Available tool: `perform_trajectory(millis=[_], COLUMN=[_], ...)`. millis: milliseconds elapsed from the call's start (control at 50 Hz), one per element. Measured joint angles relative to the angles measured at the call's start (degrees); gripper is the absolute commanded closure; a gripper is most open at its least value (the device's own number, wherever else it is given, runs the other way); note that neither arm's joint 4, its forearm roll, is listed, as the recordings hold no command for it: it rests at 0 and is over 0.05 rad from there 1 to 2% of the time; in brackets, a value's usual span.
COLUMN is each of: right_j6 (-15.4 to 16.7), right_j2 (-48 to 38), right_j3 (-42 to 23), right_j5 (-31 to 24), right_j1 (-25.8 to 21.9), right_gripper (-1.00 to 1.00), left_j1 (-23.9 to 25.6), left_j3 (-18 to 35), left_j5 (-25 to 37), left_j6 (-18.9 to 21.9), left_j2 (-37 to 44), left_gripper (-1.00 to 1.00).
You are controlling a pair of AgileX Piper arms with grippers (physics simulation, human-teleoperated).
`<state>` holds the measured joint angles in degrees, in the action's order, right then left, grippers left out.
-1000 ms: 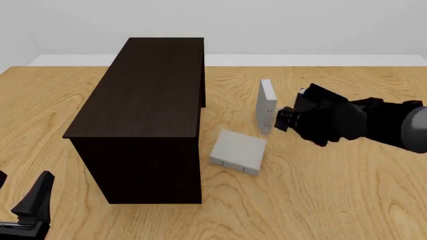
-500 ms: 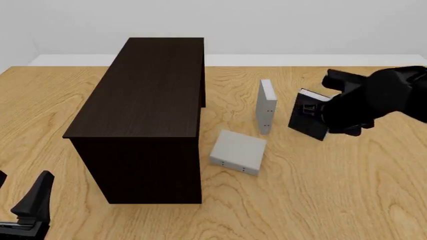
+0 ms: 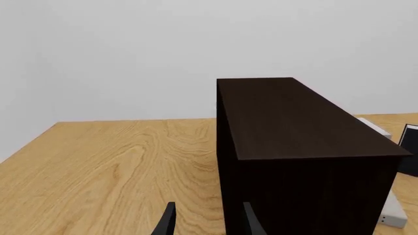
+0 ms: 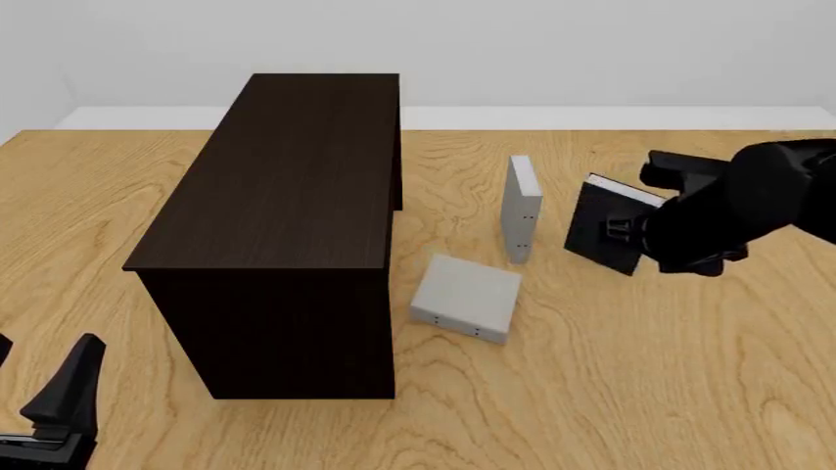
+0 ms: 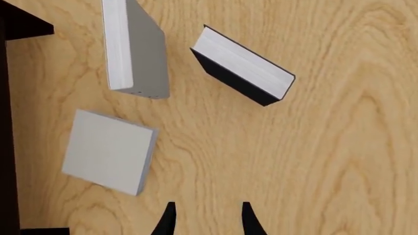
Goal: Pick up the book on the right and place it under the cabinet shelf.
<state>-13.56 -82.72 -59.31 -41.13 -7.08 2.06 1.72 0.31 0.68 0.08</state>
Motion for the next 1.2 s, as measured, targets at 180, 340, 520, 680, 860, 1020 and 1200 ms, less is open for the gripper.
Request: perform_trajectory(millis=[180, 340, 520, 680, 860, 1020, 1200], right_j6=[-0.2, -0.8, -1.9, -2.5, -3.1, -3.8, -4.3], right_j2=[-2.7, -5.2, -8.0, -10.0, -11.5, -12.6, -13.9], right_j3=[0.3, 1.2, 2.9, 3.9, 4.8, 5.2, 5.0], right_j5=[2.5, 5.2, 8.5, 10.6, 12.5, 13.6, 14.5], right_j1=[-0.5, -1.2, -2.8, -3.9, -5.2, -6.5, -7.6], right_gripper=[-1.0, -1.0, -1.0, -1.0, -1.0, -1.0, -1.0], left_j1=[0.0, 0.0, 0.0, 0.0, 0.0, 0.0, 0.0], left_j3=[0.1, 0.1, 0.1, 0.2, 0.1, 0.2, 0.1], left_j5=[0.0, 0.0, -0.1, -0.1, -0.2, -0.1, -0.2], left_j6=[0.0, 0.0, 0.0, 0.1, 0.1, 0.1, 0.1], left_j2=[0.0, 0.0, 0.0, 0.0, 0.0, 0.0, 0.0], left_gripper=[-1.0, -1.0, -1.0, -1.0, -1.0, -1.0, -1.0])
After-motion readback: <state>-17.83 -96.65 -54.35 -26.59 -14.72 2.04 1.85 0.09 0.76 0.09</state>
